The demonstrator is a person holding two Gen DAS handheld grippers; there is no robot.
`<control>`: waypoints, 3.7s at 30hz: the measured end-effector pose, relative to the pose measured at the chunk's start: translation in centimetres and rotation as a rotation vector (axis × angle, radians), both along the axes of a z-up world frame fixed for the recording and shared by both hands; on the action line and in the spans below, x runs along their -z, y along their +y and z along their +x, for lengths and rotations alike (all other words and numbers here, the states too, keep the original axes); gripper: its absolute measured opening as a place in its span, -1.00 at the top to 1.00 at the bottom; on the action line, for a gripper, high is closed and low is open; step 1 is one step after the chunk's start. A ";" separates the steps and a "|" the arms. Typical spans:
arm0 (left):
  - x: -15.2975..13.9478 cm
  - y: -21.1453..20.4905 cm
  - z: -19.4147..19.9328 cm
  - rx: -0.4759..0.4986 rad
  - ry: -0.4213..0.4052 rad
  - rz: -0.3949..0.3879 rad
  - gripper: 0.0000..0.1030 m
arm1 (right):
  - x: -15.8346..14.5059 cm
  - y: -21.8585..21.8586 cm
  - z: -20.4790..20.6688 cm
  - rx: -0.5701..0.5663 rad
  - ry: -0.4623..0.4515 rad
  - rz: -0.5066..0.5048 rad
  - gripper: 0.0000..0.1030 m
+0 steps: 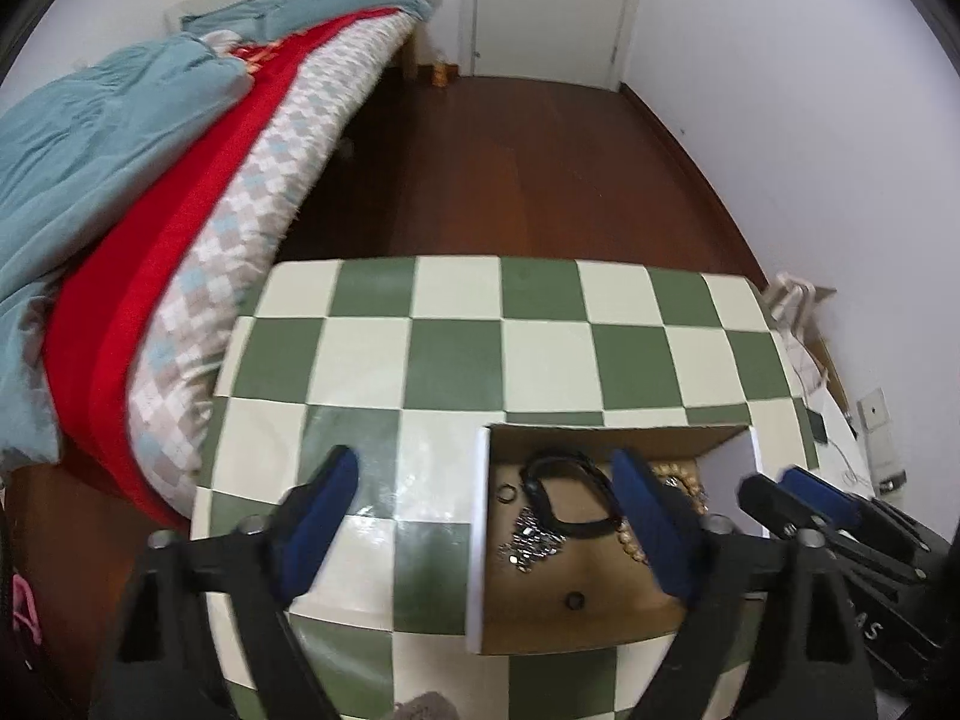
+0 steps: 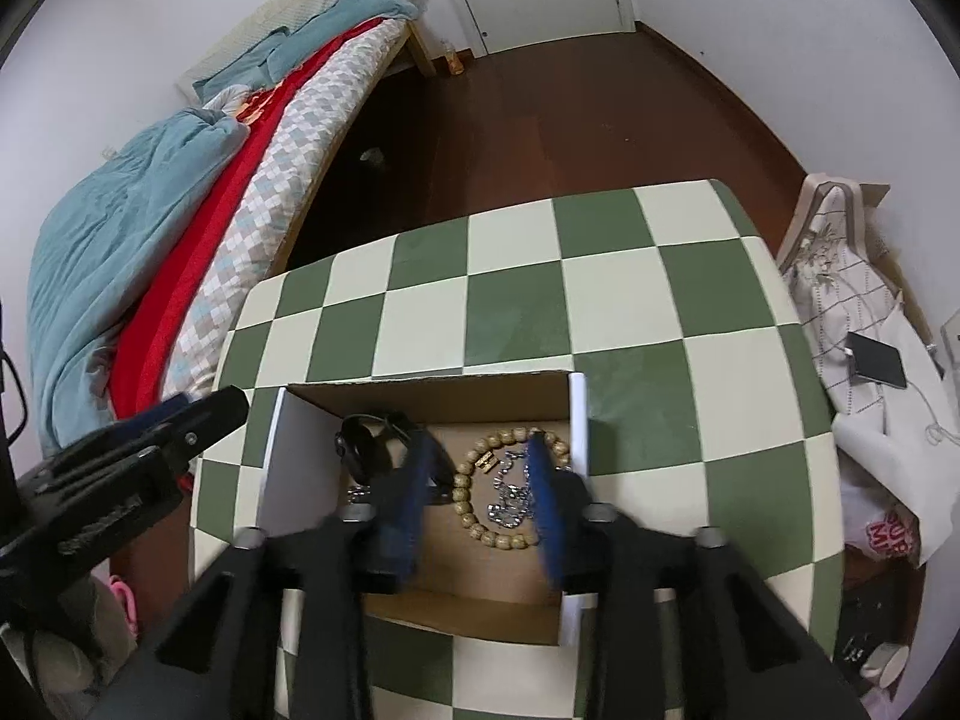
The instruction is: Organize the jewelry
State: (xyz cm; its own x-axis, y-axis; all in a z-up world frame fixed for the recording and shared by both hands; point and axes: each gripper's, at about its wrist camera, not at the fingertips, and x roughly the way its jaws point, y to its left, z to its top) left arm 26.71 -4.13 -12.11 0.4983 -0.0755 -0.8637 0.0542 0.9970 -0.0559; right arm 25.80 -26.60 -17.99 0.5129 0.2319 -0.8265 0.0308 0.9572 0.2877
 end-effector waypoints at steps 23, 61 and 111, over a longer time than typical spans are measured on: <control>-1.6 1.7 -10.6 -0.054 -0.038 0.081 -1.00 | -2.6 1.7 -11.4 0.097 0.023 -0.307 -1.00; -19.9 2.8 -30.9 -0.021 -0.299 -0.004 -1.00 | -23.6 2.5 -36.4 0.136 -0.323 -0.342 -1.00; -16.5 0.3 -19.2 -0.076 -0.182 0.080 -1.00 | -19.1 1.0 -20.2 0.134 -0.159 -0.358 -1.00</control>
State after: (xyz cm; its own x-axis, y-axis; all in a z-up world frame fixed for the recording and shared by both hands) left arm 7.54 -3.84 4.39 0.6485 0.0338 -0.7604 -0.0198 0.9994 0.0275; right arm 5.59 -25.57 1.15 0.6471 -0.1334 -0.7507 0.1443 0.9882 -0.0513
